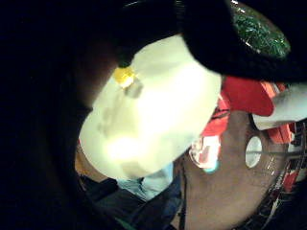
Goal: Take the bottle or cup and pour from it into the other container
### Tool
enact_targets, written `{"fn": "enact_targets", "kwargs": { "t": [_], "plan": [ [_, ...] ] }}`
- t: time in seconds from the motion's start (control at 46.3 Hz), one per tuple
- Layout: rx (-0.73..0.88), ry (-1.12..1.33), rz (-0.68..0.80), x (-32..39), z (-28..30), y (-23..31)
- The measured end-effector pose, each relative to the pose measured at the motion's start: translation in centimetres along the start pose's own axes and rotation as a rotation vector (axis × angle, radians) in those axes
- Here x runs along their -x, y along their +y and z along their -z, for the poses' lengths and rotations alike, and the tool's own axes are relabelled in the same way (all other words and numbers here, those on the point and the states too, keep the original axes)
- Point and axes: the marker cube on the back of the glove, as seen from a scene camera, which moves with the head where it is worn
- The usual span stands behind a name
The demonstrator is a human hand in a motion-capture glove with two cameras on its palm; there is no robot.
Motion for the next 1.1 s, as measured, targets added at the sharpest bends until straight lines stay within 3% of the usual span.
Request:
{"fn": "enact_targets", "kwargs": {
  "t": [0.454, 0.886, 1.103],
  "plan": [
    [0.027, -0.408, -0.059, 0.1, -10.3, -11.4],
    [-0.102, -0.861, 0.015, 2.5, -14.8, -16.2],
    [-0.085, -0.884, 0.026, 3.0, -14.8, -16.8]
  ]
}}
